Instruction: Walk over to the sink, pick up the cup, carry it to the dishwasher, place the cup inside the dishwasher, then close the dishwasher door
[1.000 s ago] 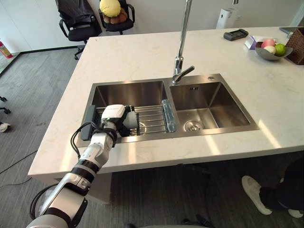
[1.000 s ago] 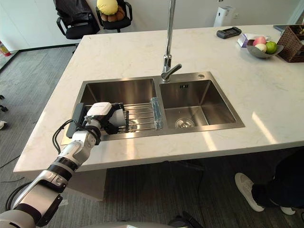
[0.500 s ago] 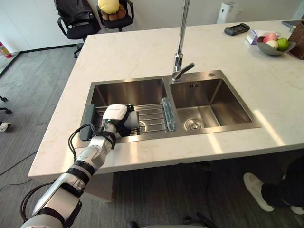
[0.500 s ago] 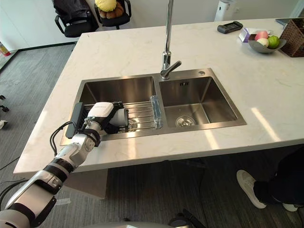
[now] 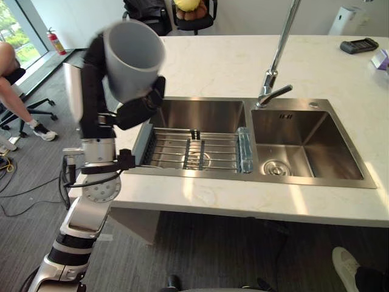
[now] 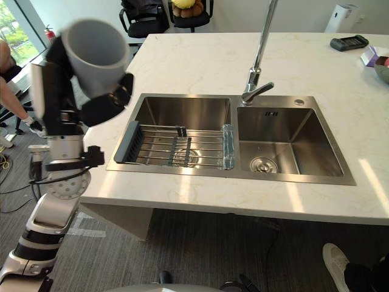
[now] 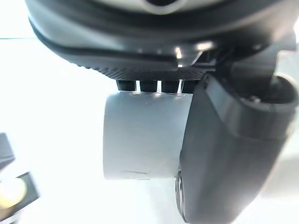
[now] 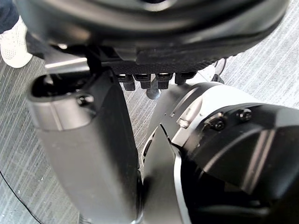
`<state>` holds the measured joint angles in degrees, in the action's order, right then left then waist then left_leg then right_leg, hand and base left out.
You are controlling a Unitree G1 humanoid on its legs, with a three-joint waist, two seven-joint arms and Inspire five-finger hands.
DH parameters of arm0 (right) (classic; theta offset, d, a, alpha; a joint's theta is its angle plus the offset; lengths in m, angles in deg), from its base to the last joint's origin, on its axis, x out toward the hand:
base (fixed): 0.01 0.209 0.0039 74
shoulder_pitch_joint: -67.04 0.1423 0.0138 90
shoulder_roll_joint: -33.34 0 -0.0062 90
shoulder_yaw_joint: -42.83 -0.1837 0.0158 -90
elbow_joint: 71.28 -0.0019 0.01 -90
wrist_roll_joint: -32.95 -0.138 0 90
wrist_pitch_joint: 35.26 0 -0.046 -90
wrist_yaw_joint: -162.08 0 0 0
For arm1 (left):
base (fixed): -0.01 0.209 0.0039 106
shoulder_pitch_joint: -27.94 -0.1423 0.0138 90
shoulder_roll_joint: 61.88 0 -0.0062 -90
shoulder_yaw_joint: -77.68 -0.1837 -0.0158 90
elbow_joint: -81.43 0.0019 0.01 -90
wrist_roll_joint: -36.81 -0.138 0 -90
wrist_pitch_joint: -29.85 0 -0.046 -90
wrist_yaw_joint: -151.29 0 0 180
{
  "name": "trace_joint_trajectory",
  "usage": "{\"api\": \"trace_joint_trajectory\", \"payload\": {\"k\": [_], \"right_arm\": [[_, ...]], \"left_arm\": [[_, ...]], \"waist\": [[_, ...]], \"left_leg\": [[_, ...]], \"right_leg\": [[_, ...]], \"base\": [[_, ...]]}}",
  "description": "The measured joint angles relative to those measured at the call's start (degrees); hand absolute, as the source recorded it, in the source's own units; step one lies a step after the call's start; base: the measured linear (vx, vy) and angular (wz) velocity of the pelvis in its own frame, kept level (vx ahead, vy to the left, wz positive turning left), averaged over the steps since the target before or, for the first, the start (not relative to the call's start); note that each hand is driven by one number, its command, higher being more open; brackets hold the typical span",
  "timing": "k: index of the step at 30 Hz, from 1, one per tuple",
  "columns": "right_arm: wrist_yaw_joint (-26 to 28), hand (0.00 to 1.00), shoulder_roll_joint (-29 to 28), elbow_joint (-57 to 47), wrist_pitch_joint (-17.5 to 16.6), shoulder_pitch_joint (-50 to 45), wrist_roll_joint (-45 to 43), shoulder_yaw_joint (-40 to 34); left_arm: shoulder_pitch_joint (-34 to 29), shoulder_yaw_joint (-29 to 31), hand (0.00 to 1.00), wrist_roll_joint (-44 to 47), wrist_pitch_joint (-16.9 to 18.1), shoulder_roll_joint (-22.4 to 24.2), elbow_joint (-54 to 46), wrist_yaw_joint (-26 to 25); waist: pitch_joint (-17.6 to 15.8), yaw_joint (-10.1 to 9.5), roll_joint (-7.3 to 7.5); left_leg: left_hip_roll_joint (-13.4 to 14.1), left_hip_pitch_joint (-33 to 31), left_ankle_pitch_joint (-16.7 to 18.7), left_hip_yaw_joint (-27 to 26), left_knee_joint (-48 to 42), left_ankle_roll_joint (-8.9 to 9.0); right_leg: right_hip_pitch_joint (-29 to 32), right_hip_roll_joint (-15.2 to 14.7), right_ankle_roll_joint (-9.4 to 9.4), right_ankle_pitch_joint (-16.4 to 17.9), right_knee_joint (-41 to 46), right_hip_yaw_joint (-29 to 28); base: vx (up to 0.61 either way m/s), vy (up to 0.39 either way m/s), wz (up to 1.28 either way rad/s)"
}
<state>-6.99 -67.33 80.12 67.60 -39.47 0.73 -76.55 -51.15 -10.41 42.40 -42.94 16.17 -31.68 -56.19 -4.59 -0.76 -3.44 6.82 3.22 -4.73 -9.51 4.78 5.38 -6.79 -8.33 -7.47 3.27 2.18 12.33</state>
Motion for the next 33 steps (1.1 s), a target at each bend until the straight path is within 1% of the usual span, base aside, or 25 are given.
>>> {"api": "trace_joint_trajectory", "payload": {"k": [2, 4, 6, 7, 9, 10, 12, 13, 14, 16, 17, 18, 19, 20, 21, 23, 24, 25, 26, 27, 28, 30, 31, 32, 33], "right_arm": [[-0.01, 1.0, -0.12, 0.41, 0.06, -0.05, 0.99, -0.72], [0.01, 1.0, -0.33, 0.63, 0.03, 0.0, 2.27, -1.76], [0.03, 1.0, -0.7, 0.61, -0.22, 0.06, 3.2, -1.77], [0.03, 1.0, -0.76, 0.59, -0.24, 0.06, 3.27, -1.74], [0.04, 1.0, -1.17, -0.43, -0.39, 0.05, 5.01, -1.6], [0.05, 1.0, -1.19, -0.7, -0.4, 0.06, 5.52, -1.47], [-0.1, 1.0, -1.05, -1.24, -0.44, 0.06, 7.02, -0.12], [-0.18, 1.0, -0.72, -1.4, -0.5, 0.05, 7.18, 1.2], [-0.34, 1.0, -0.49, -1.9, -0.59, 0.0, 7.41, 2.75], [-0.37, 1.0, -0.1, -2.64, -0.71, -0.62, 7.62, 4.12], [-0.37, 1.0, 0.21, -3.29, -0.88, -1.23, 7.59, 5.04], [-0.36, 1.0, 0.37, -3.47, -0.97, -1.4, 7.63, 5.15], [-0.54, 1.0, 0.84, -3.33, -1.05, -1.52, 7.76, 5.56], [-0.85, 1.0, 1.33, -3.16, -1.06, -1.63, 8.13, 6.49], [-1.1, 1.0, 1.9, -2.88, -1.07, -1.8, 8.68, 7.43], [-1.26, 1.0, 2.06, -2.48, -1.08, -1.96, 8.84, 7.43], [-1.38, 1.0, 2.26, -2.41, -1.09, -1.88, 8.84, 7.45], [-1.39, 1.0, 2.34, -2.35, -1.12, -1.9, 8.83, 7.45], [-1.45, 1.0, 2.43, -2.12, -1.19, -1.86, 8.77, 7.44], [-1.64, 1.0, 2.44, -1.84, -1.37, -1.89, 8.62, 7.39], [-1.77, 1.0, 2.46, -1.61, -1.49, -1.91, 8.54, 7.32], [-2.51, 1.0, 2.54, -1.07, -2.01, -2.31, 7.03, 7.25], [-2.75, 1.0, 2.81, -1.1, -2.33, -2.6, 6.93, 7.21], [-3.01, 1.0, 3.91, -1.13, -3.28, -2.36, 6.68, 7.02], [-2.64, 1.0, 4.24, -1.28, -3.57, -1.35, 6.31, 6.73]], "left_arm": [[-2.08, 2.01, 0.0, 2.19, 0.04, 2.31, -0.57, 0.02], [-4.79, 4.47, 0.0, 3.35, -0.82, 4.97, -0.54, -0.05], [-8.09, 7.44, 0.0, 3.47, -3.24, 8.3, 0.06, -0.1], [-8.86, 8.0, 0.0, 3.48, -3.82, 8.83, 0.45, -0.09], [-13.33, 11.37, 0.0, 3.48, -5.86, 9.92, 0.66, 0.04], [-14.36, 12.41, 0.0, 3.48, -6.04, 10.23, 0.65, 0.05], [-17.15, 15.89, 0.0, 3.53, -6.89, 11.0, 0.07, 0.11], [-18.98, 18.65, 0.0, 3.99, -7.14, 11.05, -0.47, 0.18], [-21.07, 21.95, 0.0, 4.3, -7.8, 11.05, -1.76, 0.48], [-23.38, 26.67, 0.0, 4.68, -7.98, 10.96, -3.22, 1.58], [-24.38, 30.9, 0.0, 5.68, -7.92, 10.6, -3.98, 2.83], [-24.68, 32.63, 0.0, 6.31, -7.79, 10.34, -4.04, 3.23], [-25.44, 36.4, 0.0, 7.84, -7.42, 10.0, -4.03, 3.96], [-26.76, 39.53, 0.0, 8.81, -6.83, 9.88, -4.03, 4.0], [-29.16, 44.58, 0.0, 10.87, -5.41, 9.87, -3.89, 3.91], [-30.59, 48.01, 0.0, 12.65, -3.37, 9.85, -3.72, 3.98], [-31.16, 49.79, 0.0, 14.05, -1.58, 9.85, -3.59, 4.37], [-31.16, 50.46, 0.0, 14.48, -0.75, 9.86, -3.55, 4.85], [-30.99, 51.27, 0.0, 15.44, 1.2, 9.77, -3.48, 6.23], [-30.26, 51.4, 0.0, 15.9, 2.77, 9.74, -3.37, 8.08], [-29.74, 51.23, 0.0, 15.91, 3.3, 9.74, -3.25, 8.98], [-26.27, 48.11, 0.0, 15.89, 4.12, 9.19, -2.37, 11.3], [-25.17, 46.69, 0.0, 15.8, 4.36, 9.2, -1.81, 11.51], [-23.38, 44.03, 0.0, 15.76, 4.24, 9.21, -0.58, 11.58], [-21.34, 42.91, 0.0, 15.66, 3.82, 8.99, 1.02, 11.53]], "waist": [[0.74, -0.28, 0.06], [1.13, -0.88, 0.01], [1.14, -1.22, 0.12], [1.14, -1.38, 0.13], [1.08, -1.62, 0.08], [1.07, -1.88, 0.05], [0.95, -2.98, -0.15], [0.65, -3.49, -0.53], [0.63, -4.13, -0.53], [0.59, -4.85, -0.61], [0.55, -4.88, -0.68], [0.51, -5.06, -0.73], [0.31, -6.27, -0.8], [0.25, -7.33, -0.9], [0.25, -8.69, -0.91], [0.24, -9.59, -0.9], [0.25, -9.67, -0.9], [0.28, -9.62, -0.95], [0.28, -9.52, -0.96], [0.32, -9.39, -0.89], [0.35, -9.29, -0.84], [0.46, -8.84, -0.84], [0.54, -8.43, -1.09], [0.07, -7.1, -2.99], [0.21, -5.75, -3.13]], "left_leg": [[-0.1, -0.19, -0.08, 1.02, -0.01, 0.02], [-0.09, -0.41, -0.1, 1.33, -0.17, 0.03], [-0.11, -1.18, -0.09, 2.27, -1.04, 0.03], [-0.13, -1.35, -0.08, 2.61, -1.27, 0.02], [-0.14, -3.1, 0.16, 4.64, -3.23, -0.06], [-0.14, -3.57, 0.19, 5.23, -3.68, -0.05], [-0.15, -4.75, 0.2, 7.07, -4.78, -0.05], [-0.33, -5.38, 0.17, 8.66, -5.26, -0.05], [-0.74, -6.25, 0.12, 10.63, -5.55, -0.29], [-1.22, -8.29, 0.36, 11.92, -6.28, -1.09], [-1.08, -10.19, 0.29, 10.41, -7.21, -1.97], [-1.19, -10.69, 0.16, 10.02, -7.33, -2.27], [-1.3, -10.94, -0.23, 8.5, -7.05, -2.8], [-1.41, -11.04, -0.51, 7.49, -7.09, -3.14], [-2.05, -11.11, -1.22, 7.16, -7.48, -3.32], [-2.59, -11.45, -1.39, 6.47, -8.12, -3.24], [-2.62, -12.01, -1.43, 4.38, -8.49, -3.44], [-2.48, -12.36, -1.42, 3.08, -8.5, -3.68], [-1.73, -13.02, -1.44, -0.95, -8.49, -4.52], [-1.03, -13.49, -1.5, -5.24, -8.51, -5.42], [-0.64, -13.64, -1.52, -7.5, -8.55, -5.82], [0.83, -13.77, -1.52, -16.25, -8.98, -7.62], [1.27, -13.64, -1.53, -18.36, -8.81, -8.07], [2.58, -13.24, -1.99, -20.46, -7.65, -9.14], [2.41, -13.22, -2.1, -21.95, -5.56, -9.59]], "right_leg": [[-0.47, -0.01, -0.06, 0.22, 0.01, 0.97], [-0.56, 0.0, -0.05, 0.3, 0.03, 1.36], [-0.83, 0.01, -0.03, 0.32, 0.06, 2.26], [-0.98, 0.01, 0.01, 0.36, 0.08, 2.54], [-1.18, 0.04, 0.55, 0.75, 0.87, 4.49], [-1.2, 0.08, 0.58, 0.84, 1.01, 5.03], [-1.51, 0.24, 0.71, 1.25, 1.44, 6.82], [-2.0, 0.23, 0.69, 1.91, 2.29, 8.53], [-2.27, 0.04, 0.68, 2.81, 3.52, 10.54], [-2.49, -0.54, 0.54, 3.99, 4.96, 14.33], [-3.34, -1.13, 0.54, 4.61, 5.06, 19.11], [-3.69, -1.59, 0.69, 5.03, 5.15, 20.91], [-4.32, -2.32, 0.47, 5.78, 5.81, 23.05], [-4.63, -2.82, 0.16, 6.31, 6.53, 24.11], [-5.23, -3.66, -0.22, 7.15, 7.68, 25.36], [-5.95, -4.56, -0.32, 7.94, 8.68, 26.88], [-6.44, -5.1, -0.51, 8.25, 8.99, 28.52], [-6.62, -5.25, -0.55, 8.27, 8.96, 29.51], [-7.08, -5.4, -0.71, 8.12, 8.86, 31.59], [-7.69, -5.67, -1.41, 7.66, 8.75, 33.88], [-8.09, -5.79, -1.48, 7.61, 8.73, 35.0], [-9.57, -6.4, -1.48, 7.6, 9.86, 39.01], [-9.47, -7.08, -1.48, 7.6, 12.16, 40.35], [-8.45, -8.26, -0.88, 9.11, 17.75, 41.58], [-6.96, -5.65, -0.2, 10.62, 11.22, 40.58]], "base": [[-0.01, -0.019, 0.24], [-0.02, -0.017, 0.14], [-0.02, -0.017, 0.18], [-0.02, -0.019, 0.27], [-0.03, -0.023, 0.4], [-0.06, -0.028, 0.48], [-0.08, -0.031, 0.49], [-0.09, -0.047, 0.75], [-0.1, -0.054, 0.85], [-0.11, -0.046, 1.23], [-0.08, -0.023, 1.6], [-0.04, 0.022, 1.61], [-0.01, 0.04, 0.96], [0.02, 0.045, 0.86], [0.03, 0.024, 0.53], [0.03, 0.022, 0.52], [0.03, 0.02, 0.61], [0.04, 0.003, 0.79], [0.03, -0.019, 0.91], [0.06, -0.03, 0.93], [0.07, -0.02, 1.03], [0.08, 0.008, 1.15], [0.07, 0.044, 1.3], [0.01, 0.032, 1.31], [-0.02, 0.016, 1.19]]}}
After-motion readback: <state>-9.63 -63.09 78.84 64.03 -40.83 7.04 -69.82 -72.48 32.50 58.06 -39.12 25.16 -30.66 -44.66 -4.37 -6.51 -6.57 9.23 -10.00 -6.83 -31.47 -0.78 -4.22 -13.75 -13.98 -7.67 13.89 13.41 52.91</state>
